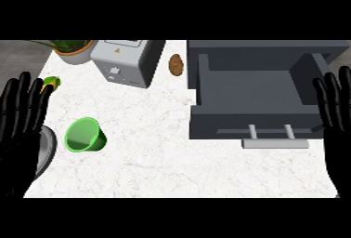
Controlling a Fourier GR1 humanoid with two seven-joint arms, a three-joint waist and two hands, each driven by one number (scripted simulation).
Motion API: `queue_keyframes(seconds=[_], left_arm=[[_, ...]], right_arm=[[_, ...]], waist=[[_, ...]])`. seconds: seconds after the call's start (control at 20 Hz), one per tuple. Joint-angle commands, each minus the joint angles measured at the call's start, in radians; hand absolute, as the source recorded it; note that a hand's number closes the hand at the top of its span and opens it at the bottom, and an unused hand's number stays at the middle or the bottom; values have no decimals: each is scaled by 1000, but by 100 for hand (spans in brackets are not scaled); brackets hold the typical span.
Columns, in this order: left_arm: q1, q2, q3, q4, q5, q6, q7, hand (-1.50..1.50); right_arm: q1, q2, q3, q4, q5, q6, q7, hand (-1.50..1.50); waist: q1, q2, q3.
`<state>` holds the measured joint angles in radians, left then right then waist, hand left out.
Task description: Pick up the cup, place it into the drawer and close the drawer
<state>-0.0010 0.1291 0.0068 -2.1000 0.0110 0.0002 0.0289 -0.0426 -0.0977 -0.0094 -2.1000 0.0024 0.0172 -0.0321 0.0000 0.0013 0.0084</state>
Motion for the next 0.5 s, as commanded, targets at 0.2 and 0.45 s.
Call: queue_keyframes(seconds=[0.2, 0.45], left_arm=[[-25, 171, 34, 67, 404, -423, -94, -150], [24, 260, 124, 284, 729, -585, 31, -150]], right_arm=[[17, -4, -16, 22, -28, 16, 4, -150], [43, -41, 38, 59, -60, 97, 86, -150]], waist=[[-6, 2, -13], [-2, 5, -11]])
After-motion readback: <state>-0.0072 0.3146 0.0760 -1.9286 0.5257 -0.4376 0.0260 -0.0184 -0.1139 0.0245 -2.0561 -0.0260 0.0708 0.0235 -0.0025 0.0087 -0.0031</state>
